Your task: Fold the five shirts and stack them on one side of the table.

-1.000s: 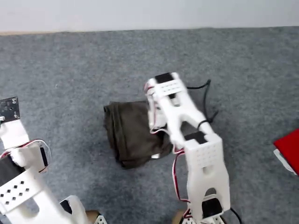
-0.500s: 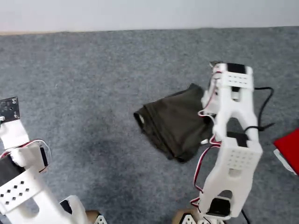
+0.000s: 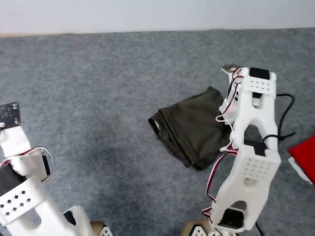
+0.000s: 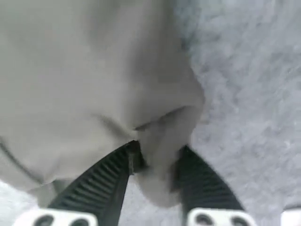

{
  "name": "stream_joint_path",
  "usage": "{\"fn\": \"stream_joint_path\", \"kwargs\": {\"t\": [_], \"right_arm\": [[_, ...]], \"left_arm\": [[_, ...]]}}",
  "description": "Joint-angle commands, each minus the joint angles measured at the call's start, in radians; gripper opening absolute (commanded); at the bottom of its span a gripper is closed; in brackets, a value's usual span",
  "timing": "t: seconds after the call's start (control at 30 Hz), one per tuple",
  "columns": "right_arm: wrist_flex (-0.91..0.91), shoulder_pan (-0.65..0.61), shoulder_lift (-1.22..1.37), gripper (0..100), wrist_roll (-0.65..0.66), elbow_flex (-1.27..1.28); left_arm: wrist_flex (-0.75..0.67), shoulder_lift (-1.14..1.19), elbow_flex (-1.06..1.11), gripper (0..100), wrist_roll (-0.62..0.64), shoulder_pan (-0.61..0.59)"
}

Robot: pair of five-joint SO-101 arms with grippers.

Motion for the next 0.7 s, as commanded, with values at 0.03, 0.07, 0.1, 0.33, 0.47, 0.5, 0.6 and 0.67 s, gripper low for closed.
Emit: {"fn": "stream_joint_path", "kwargs": {"t": [0.03,0.07,0.1,0.33,0.47,0.5,0.6,0.67], "right_arm": [[0.093,-0.019,-0.151,24.9,-0.077,-0.137],[0.101,-0.028,-0.163,24.7,-0.080,-0.157],[0.108,-0.039,-0.177,24.7,-0.080,-0.167],[0.041,-0.222,-0.171,13.6,-0.081,-0.173],[-0.076,-0.320,-0.071,1.8,-0.081,-0.173],[-0.094,-0.338,-0.045,3.3,-0.081,-0.175],[-0.143,-0.381,0.024,0.8,-0.081,-0.178],[-0.150,-0.407,0.056,1.0,-0.081,-0.178]], "left_arm": [[0.009,-0.014,-0.002,0,-0.002,0.002],[0.009,-0.014,-0.002,0,-0.002,0.002],[0.009,-0.017,-0.002,0,-0.002,0.002],[0.011,-0.018,-0.004,0,-0.002,0.002],[0.011,-0.020,-0.004,0,-0.002,0.002],[0.011,-0.020,-0.004,0,-0.002,0.002],[0.011,-0.020,-0.004,0,-0.002,0.002],[0.011,-0.020,-0.004,0,-0.002,0.002]]}}
